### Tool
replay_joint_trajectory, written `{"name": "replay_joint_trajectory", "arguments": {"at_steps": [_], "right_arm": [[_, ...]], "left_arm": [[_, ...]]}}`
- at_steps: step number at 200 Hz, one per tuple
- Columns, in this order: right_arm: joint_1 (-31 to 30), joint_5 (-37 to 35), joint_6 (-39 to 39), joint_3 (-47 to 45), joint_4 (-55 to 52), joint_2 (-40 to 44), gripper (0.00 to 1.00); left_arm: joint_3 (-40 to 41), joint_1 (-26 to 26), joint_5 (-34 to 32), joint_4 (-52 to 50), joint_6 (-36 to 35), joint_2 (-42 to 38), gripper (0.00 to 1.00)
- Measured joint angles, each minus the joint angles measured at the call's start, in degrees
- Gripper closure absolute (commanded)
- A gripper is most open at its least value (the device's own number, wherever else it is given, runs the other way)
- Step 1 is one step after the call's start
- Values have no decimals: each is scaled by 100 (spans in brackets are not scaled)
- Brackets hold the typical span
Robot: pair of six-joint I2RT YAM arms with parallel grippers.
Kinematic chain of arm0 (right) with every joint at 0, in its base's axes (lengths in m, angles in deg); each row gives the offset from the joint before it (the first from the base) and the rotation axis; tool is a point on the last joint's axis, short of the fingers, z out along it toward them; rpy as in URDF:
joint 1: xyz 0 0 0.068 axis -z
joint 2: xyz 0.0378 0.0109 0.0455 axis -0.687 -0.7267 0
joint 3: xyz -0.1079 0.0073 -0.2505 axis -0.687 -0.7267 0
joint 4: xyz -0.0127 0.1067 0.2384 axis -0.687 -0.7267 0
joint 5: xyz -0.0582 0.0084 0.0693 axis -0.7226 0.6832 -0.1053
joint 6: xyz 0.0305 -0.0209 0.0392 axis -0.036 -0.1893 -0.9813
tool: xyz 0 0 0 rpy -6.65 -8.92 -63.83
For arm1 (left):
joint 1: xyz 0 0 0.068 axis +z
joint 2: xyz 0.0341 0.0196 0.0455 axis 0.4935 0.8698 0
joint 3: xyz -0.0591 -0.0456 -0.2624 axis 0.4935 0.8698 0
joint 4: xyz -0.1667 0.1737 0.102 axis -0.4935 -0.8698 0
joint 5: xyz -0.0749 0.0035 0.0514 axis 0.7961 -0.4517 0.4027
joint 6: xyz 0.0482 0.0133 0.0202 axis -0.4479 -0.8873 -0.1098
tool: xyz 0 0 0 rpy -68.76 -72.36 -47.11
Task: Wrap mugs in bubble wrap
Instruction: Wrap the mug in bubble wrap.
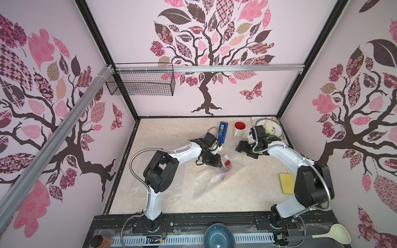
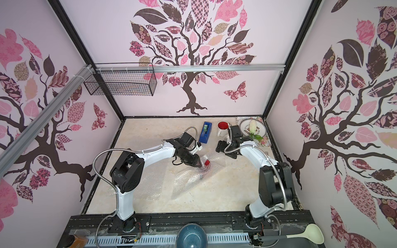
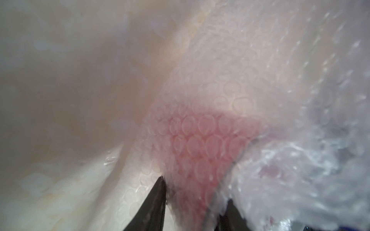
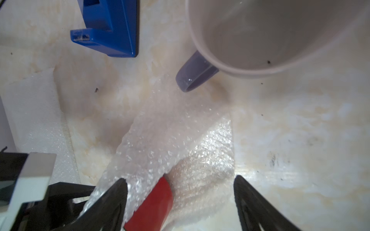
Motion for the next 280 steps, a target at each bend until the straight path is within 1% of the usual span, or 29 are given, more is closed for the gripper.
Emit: {"name": "replay_joint_trajectory", "arguments": {"at_steps": [24, 71, 96, 112, 132, 147, 162, 175, 185, 199, 225, 257, 280], "right_arm": [[35, 15, 164, 24, 291, -389, 18], [262, -136, 229, -319, 831, -474, 21], [282, -72, 170, -365, 1187, -793, 25], [284, -35, 101, -367, 1397, -999, 30], [284, 26, 44, -365, 1626, -1132, 41], [284, 81, 52, -422, 1779, -1156, 52], [289, 125, 9, -595, 1987, -1128, 67], [299, 133, -26, -726, 2138, -1099, 73], [308, 122, -85, -791, 2175, -1073, 80], [315, 114, -125, -881, 2216, -992, 92], [313, -48, -273, -1084, 2065, -577, 100], [308, -195, -501, -1290, 2026, 332, 100], [297, -197, -748, -1631, 2098, 1099, 100]], "left_arm": [[-70, -17, -48, -85, -37, 24, 62], [-267, -44, -87, -229, -87, 138, 62], [-345, -55, -87, -286, -114, 192, 63], [-376, -55, -94, -328, -122, 203, 63], [-378, -61, -111, -348, -122, 203, 63], [-378, -63, -118, -352, -122, 203, 63], [-378, -63, -129, -361, -122, 203, 63], [-378, -63, -131, -365, -120, 203, 64], [-389, -63, -140, -378, -122, 203, 64], [-398, -63, -155, -389, -122, 210, 64], [-420, -59, -157, -396, -116, 236, 64], [-420, -52, -192, -409, -103, 256, 64], [-420, -46, -238, -411, -94, 291, 64]]}}
